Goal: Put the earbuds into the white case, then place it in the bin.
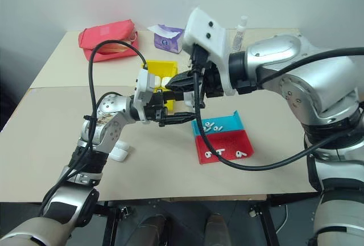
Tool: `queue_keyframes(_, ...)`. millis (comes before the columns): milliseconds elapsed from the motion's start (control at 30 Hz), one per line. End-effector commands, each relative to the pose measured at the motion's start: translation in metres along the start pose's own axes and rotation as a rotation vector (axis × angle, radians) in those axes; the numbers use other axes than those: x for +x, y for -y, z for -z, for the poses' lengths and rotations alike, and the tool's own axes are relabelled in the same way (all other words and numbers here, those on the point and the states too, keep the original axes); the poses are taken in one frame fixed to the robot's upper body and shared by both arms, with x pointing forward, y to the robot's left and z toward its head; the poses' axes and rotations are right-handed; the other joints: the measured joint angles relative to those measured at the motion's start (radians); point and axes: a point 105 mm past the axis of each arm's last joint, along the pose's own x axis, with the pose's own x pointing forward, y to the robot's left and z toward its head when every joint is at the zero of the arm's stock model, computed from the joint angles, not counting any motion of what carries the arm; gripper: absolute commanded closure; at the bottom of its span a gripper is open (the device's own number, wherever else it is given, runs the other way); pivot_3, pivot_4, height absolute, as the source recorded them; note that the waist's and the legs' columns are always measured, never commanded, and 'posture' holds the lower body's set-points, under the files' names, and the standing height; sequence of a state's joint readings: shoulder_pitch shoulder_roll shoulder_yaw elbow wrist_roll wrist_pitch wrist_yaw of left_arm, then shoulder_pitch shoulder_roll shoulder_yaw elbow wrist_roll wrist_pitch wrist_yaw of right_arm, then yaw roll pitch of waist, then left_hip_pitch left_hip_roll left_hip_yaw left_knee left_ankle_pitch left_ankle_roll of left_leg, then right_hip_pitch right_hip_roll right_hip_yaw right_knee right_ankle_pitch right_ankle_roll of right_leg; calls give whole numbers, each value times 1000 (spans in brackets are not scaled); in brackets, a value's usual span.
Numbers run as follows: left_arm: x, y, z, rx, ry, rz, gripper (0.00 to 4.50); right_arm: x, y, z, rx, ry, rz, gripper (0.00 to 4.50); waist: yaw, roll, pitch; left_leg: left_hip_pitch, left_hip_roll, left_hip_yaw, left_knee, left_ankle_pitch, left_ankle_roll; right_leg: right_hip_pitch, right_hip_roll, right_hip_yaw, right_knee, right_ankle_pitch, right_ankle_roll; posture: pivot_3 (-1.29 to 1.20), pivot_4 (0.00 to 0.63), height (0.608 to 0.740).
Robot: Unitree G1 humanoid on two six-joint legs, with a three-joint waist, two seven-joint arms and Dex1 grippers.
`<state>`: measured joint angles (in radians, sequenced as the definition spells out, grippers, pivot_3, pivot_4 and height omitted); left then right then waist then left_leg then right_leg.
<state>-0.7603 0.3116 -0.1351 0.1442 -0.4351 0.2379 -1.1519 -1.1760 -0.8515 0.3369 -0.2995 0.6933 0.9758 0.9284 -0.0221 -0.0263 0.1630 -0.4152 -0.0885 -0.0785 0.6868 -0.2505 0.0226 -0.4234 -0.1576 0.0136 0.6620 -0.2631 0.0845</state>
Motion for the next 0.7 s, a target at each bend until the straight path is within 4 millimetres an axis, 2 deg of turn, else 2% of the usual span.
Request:
queue_keyframes(33, -2, -4, -25, 81, 84, -44, 1732, -6, 3, 7, -32, -58, 25, 4454, 2, 0, 0, 0, 0, 0, 1, 0, 0, 0, 0, 0, 0, 0, 0, 0, 150, 740)
queue_keyframes(133, -10, -3, -31, 100, 118, -83, 1732, -17, 10, 17, -8, -80, 74, 4454, 4, 0, 0, 0, 0, 0, 1, 0, 0, 0, 0, 0, 0, 0, 0, 0, 150, 740)
queue_keyframes(233, -15, -2, -35, 101, 131, -100, 1732, -23, 14, 19, 7, -73, 110, 4454, 4, 0, 0, 0, 0, 0, 1, 0, 0, -1, -1, 0, 0, 0, 0, 0, 150, 740)
queue_keyframes(367, -24, -5, -39, 107, 131, -185, 1732, -39, 19, 15, 44, 36, 187, 4454, 6, 0, 0, -1, 0, 0, 1, 0, 0, -1, -1, 0, 1, 0, 0, 0, 150, 740)
queue_keyframes(500, -32, -21, -32, 124, 78, -385, 1732, -55, 15, 12, 70, 178, 263, 4454, 9, -1, 0, -1, -1, 0, 1, 0, 0, 0, -2, 0, 0, 0, 0, 0, 150, 740)
queue_keyframes(633, -44, -71, -22, 151, 21, -807, 1732, -51, 9, 38, 166, 216, 413, 4454, 18, -2, -1, 0, -1, -1, 1, 0, 0, 1, -2, -1, 0, 0, 0, 0, 150, 740)
queue_keyframes(700, -48, -91, -16, 158, -26, -950, 1732, -45, 10, 48, 191, 191, 481, 4454, 21, -2, -1, -1, -2, 0, 4, 0, 0, 2, -3, 0, 1, 1, 1, 0, 150, 740)
